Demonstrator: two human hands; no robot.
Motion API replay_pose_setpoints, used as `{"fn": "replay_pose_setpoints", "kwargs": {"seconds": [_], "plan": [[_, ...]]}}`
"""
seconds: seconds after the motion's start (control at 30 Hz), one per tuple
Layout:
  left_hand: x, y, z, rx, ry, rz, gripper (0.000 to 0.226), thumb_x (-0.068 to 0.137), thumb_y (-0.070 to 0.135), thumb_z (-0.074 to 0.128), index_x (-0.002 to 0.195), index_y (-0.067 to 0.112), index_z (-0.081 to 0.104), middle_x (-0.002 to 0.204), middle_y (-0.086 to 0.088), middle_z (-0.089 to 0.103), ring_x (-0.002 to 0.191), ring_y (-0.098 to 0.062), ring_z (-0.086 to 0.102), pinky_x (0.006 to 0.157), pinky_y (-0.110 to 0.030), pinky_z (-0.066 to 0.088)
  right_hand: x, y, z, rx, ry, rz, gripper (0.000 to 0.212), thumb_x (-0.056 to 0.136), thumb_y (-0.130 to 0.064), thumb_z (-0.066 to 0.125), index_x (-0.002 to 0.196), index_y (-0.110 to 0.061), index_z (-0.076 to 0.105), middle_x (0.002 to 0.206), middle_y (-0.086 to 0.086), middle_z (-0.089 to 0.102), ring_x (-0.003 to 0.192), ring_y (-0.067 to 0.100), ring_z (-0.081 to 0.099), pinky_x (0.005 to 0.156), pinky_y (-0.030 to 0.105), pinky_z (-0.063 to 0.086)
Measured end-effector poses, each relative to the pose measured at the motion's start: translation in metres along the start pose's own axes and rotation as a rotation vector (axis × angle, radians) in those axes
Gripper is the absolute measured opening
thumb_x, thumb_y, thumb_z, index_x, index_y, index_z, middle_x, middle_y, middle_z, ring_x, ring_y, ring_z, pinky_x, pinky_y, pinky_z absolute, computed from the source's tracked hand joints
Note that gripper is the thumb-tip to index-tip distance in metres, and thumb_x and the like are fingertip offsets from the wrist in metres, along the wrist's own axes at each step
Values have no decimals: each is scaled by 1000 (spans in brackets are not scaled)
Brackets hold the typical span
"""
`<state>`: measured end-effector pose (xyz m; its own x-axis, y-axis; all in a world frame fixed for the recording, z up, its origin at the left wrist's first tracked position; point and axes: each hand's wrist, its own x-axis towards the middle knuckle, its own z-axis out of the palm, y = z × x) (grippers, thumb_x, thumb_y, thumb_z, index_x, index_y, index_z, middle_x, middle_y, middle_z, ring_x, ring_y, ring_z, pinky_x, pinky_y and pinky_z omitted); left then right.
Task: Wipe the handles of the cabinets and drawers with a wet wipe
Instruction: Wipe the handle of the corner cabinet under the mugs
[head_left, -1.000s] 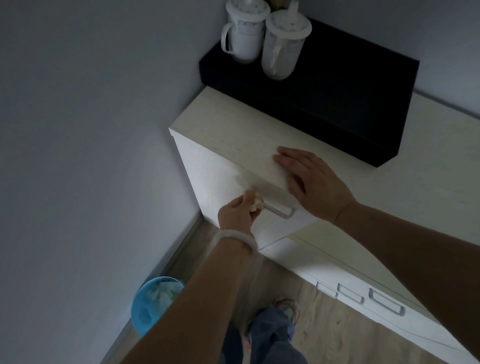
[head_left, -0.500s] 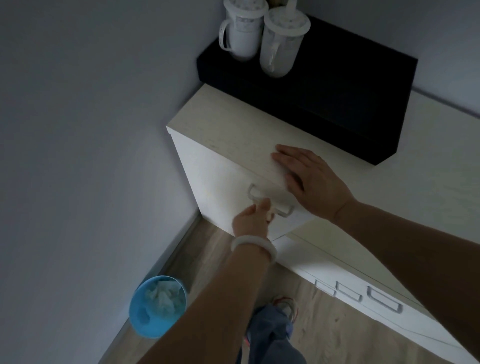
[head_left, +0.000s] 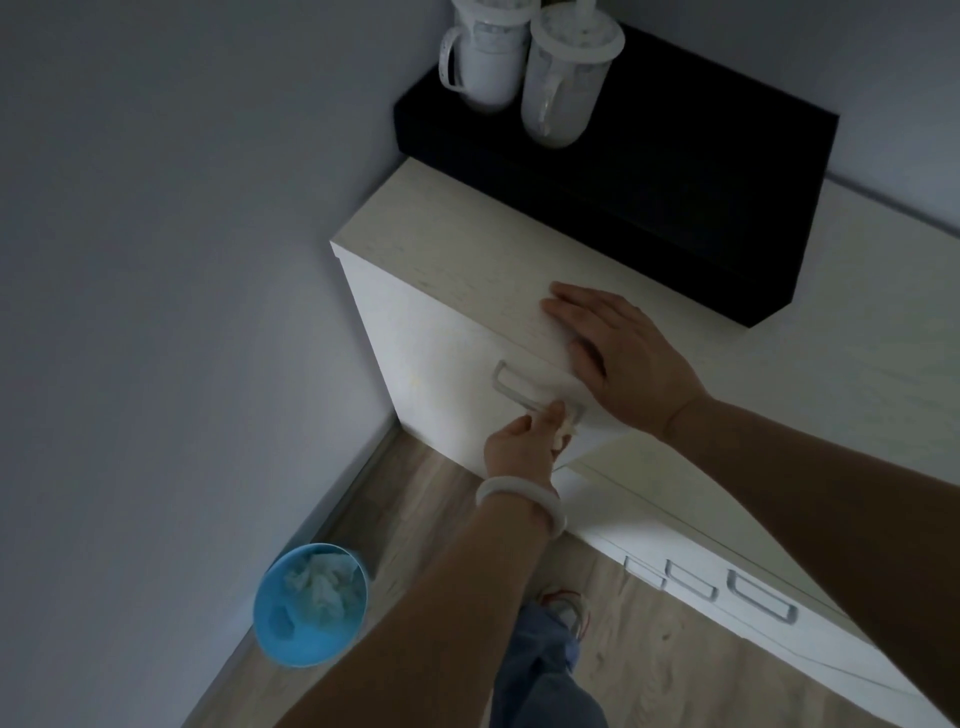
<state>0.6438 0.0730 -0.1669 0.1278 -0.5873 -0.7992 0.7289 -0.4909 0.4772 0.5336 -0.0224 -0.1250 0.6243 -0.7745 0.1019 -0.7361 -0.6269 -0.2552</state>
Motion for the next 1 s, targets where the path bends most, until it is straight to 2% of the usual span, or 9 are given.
{"fn": "replay_pose_setpoints", "kwargs": {"seconds": [0.13,0.27,0.3,0.4,0.57,0.73,0.83,1.0], "plan": [[2,-4,2,45,-80,-12,17,74,12,82,70,4,68,65,-5,70,71,-20,68,92,-38,55,-1,1,0,-13,-7,4,51,98,-33,29,147,-20,38,154,-3,35,140,13,32,115,40,30],[-1,-7,7,-1,-103,-20,12,78,7,77,78,0,68,75,-10,71,74,-21,69,92,-37,55,0,0,1,-12,-7,6,51,98,-34,29,146,-19,39,153,-1,36,140,15,34,114,42,32],[-3,-6,6,-24,-127,-23,11,80,4,75,86,-3,68,81,-12,71,77,-22,68,91,-35,55,0,-1,1,-13,-8,5,51,98,-34,29,146,-19,39,153,-1,36,139,15,34,114,43,32],[-11,-5,1,-146,-266,-36,28,83,-15,60,110,-6,62,102,-15,68,91,-22,65,91,-31,54,0,1,0,-13,-12,7,51,99,-34,29,146,-20,39,154,-3,35,140,14,33,114,42,32],[-8,-7,-18,-289,-477,-93,46,82,-24,40,118,-3,58,113,-16,64,104,-27,61,94,-35,53,-1,1,0,-21,-14,4,50,99,-34,30,147,-21,38,154,-3,35,140,14,33,114,42,31],[-5,1,-10,-254,-482,-147,62,77,-31,29,125,-3,54,113,-16,62,100,-27,60,90,-35,55,-1,1,1,-20,-18,18,51,99,-35,29,147,-22,37,154,-4,34,140,14,32,115,42,31],[-6,7,-12,-145,-473,-108,54,82,-29,31,124,-4,52,104,-13,61,94,-23,58,87,-31,55,-1,1,0,-16,-15,20,51,99,-35,29,147,-21,37,154,-2,35,140,15,33,115,43,31],[2,22,-23,86,-503,-73,40,88,-22,39,124,-12,50,112,-14,61,96,-21,60,82,-26,57,-1,1,1,-13,1,-1,50,99,-31,34,147,-20,38,154,-2,35,139,14,33,115,40,30]]}}
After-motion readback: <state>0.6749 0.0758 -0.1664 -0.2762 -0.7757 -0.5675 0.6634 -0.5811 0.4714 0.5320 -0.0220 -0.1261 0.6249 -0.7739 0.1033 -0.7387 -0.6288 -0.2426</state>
